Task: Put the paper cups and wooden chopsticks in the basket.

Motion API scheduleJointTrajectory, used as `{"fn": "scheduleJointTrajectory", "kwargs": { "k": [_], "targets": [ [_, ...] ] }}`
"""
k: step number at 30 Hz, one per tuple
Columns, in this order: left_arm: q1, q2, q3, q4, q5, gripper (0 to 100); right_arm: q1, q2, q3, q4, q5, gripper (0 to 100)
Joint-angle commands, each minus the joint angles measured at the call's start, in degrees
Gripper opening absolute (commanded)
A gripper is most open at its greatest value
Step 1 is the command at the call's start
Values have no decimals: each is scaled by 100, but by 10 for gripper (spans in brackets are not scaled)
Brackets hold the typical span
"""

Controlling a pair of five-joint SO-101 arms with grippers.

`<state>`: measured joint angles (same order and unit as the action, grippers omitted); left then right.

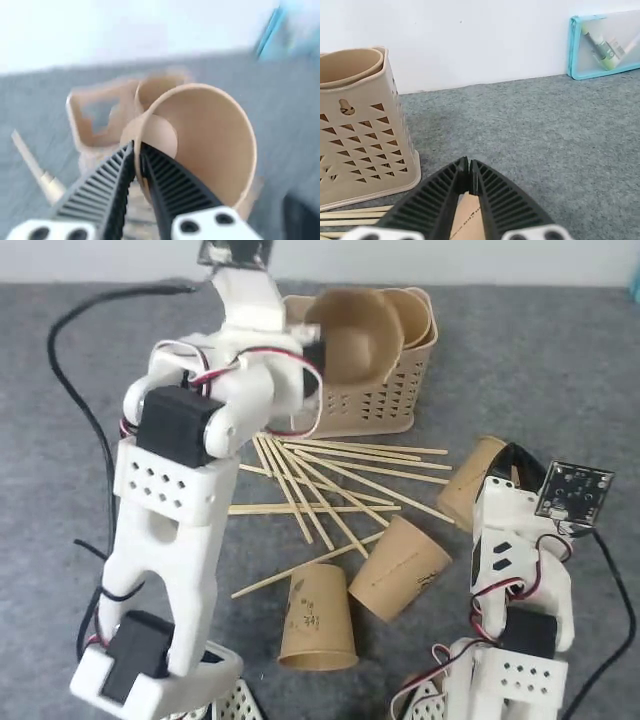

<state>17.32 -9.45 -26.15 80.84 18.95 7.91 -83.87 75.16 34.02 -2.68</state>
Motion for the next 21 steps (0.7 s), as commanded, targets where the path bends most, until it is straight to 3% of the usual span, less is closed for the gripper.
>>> {"fn": "scheduleJointTrajectory", "kwargs": {
  "k": [1, 5, 13, 21],
  "targets": [
    [44, 88, -295, -1336, 747, 12, -48, -101, -26, -84, 70, 8],
    [70, 730, -514, -1890, 1046, 12, -57, -101, -26, -84, 70, 8],
    [149, 2497, -2026, -1890, 1046, 12, -57, -101, -26, -75, 70, 8],
    [-79, 3930, -3960, -853, 993, 38, -57, -101, -18, -75, 70, 8]
  ]
}}
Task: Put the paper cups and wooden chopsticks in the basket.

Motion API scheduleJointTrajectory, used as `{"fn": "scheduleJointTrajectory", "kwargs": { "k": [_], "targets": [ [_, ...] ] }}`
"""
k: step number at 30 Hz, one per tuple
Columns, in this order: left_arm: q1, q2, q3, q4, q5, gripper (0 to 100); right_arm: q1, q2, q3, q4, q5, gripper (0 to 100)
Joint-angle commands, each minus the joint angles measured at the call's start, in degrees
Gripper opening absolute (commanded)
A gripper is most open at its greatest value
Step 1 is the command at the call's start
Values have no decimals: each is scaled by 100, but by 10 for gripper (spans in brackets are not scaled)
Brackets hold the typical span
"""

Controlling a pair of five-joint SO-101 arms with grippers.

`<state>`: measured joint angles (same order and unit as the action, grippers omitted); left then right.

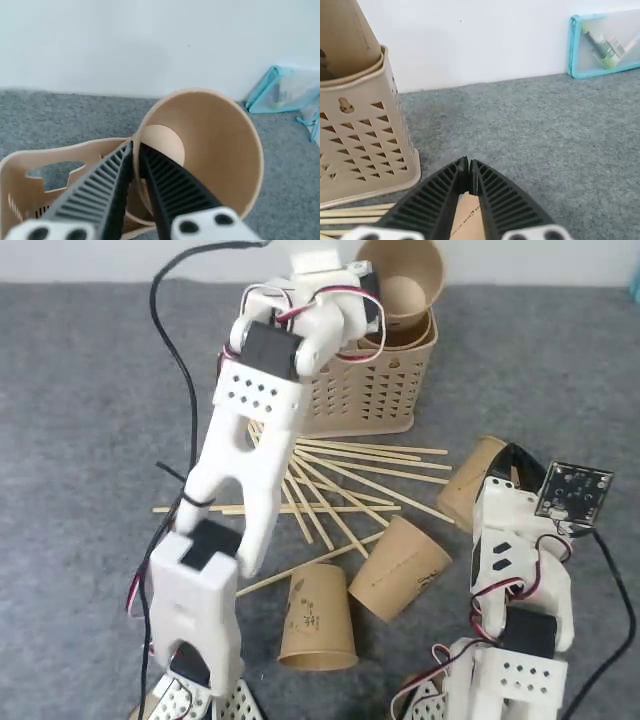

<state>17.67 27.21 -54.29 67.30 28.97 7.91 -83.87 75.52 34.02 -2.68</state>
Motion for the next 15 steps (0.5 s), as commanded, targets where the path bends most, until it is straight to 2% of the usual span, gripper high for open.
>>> {"fn": "scheduleJointTrajectory", "kwargs": {
  "k": [1, 6, 15],
  "targets": [
    [-132, 378, -1393, 686, -62, 61, -57, -101, -53, -75, 70, 8],
    [-158, 651, -2536, 1670, -132, 175, -57, -101, -53, -75, 70, 8],
    [-229, 651, -3565, 2541, -422, 180, -22, -92, -53, -92, 70, 8]
  ]
}}
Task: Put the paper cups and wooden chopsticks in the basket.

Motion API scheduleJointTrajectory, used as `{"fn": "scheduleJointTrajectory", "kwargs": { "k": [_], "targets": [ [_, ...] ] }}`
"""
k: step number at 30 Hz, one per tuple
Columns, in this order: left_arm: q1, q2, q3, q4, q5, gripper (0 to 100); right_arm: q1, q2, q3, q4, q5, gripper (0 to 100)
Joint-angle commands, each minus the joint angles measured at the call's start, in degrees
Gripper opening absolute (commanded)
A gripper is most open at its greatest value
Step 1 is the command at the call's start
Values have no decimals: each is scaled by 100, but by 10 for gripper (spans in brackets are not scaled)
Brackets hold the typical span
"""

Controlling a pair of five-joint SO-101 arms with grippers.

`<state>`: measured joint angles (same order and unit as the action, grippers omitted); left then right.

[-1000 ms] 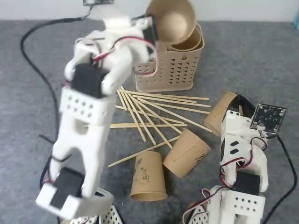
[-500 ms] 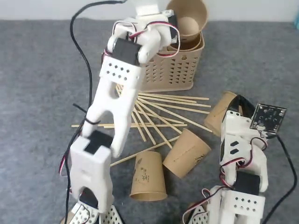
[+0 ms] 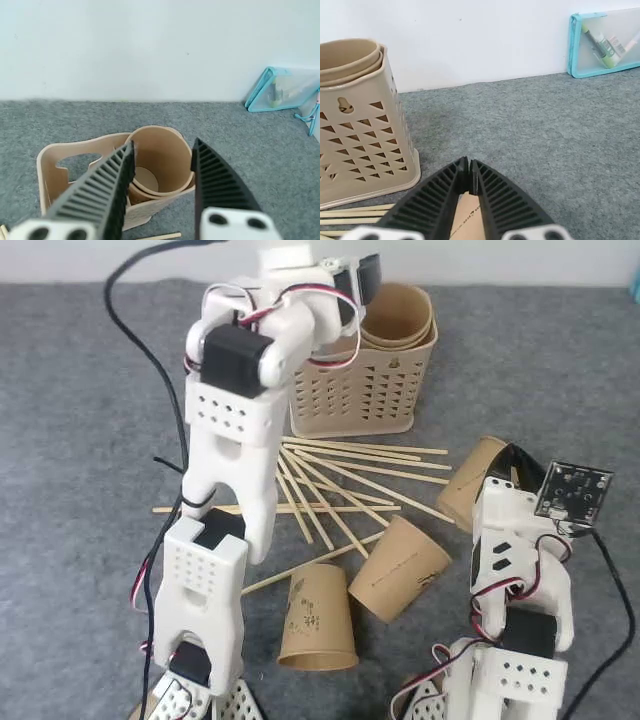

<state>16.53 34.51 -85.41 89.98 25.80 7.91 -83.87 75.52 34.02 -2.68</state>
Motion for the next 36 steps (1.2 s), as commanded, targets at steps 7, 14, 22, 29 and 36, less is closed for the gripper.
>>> {"fn": "scheduleJointTrajectory", "kwargs": {
  "k": [7, 14, 22, 29, 36],
  "targets": [
    [-396, -360, -831, 1090, -545, 181, 963, 585, -703, -4, -387, 8],
    [-695, -2084, 1824, 1073, -589, 180, 989, 3556, -2980, 1200, -149, 9],
    [-835, -4070, 4901, 1037, -615, 179, 866, 5710, -4853, 2079, 378, 42],
    [-1582, -5002, 6457, 1029, -1257, 180, 655, 6378, -5987, 2897, 1240, 102],
    [-2101, -5996, 8136, 747, -2013, 179, 426, 7521, -7877, 4303, 2655, 173]
  ]
}}
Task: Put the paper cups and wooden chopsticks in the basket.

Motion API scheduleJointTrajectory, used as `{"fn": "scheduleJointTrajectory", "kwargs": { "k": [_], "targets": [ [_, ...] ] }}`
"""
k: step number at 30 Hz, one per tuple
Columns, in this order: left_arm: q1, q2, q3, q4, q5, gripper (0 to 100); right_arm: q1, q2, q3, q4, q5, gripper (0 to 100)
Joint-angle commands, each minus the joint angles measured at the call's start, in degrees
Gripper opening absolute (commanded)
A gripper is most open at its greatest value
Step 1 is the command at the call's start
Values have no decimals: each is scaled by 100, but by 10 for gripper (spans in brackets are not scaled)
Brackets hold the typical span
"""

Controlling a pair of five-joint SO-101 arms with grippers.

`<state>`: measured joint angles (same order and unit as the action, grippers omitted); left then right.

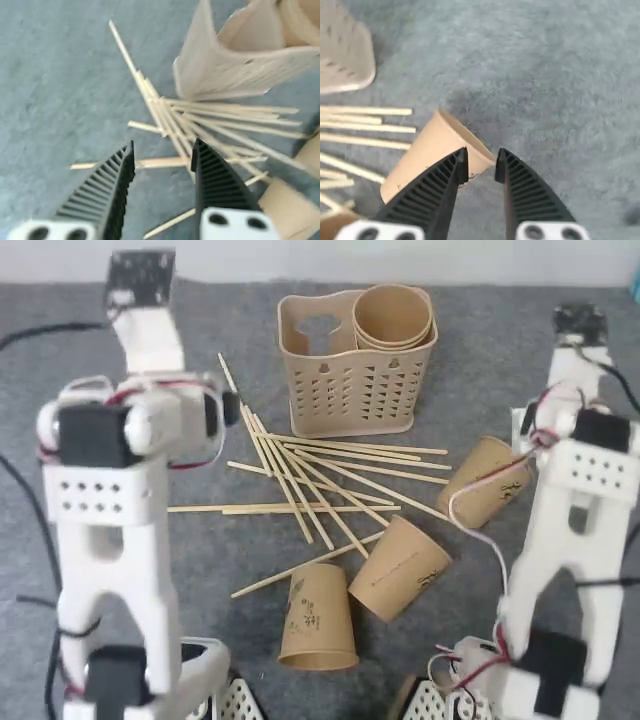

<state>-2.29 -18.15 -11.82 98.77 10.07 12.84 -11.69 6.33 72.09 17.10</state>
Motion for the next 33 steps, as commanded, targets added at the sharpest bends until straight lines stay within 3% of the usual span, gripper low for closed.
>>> {"fn": "scheduleJointTrajectory", "kwargs": {
  "k": [1, 8, 13, 23, 33],
  "targets": [
    [-281, -914, 1095, -281, -519, 179, -66, 523, -1266, 699, 941, 188],
    [-580, -2391, 3679, -1626, -818, 179, -31, 2079, -3059, 1719, 2136, 195],
    [-677, -3068, 5068, -2426, -1002, 180, -119, 2905, -3367, 1938, 2488, 195],
    [-677, -3147, 5516, -2716, -1011, 180, -242, 3538, -3358, 1938, 3077, 195],
    [-668, -3147, 5763, -3042, -1011, 180, -418, 3996, -3358, 2044, 3103, 180]
  ]
}}
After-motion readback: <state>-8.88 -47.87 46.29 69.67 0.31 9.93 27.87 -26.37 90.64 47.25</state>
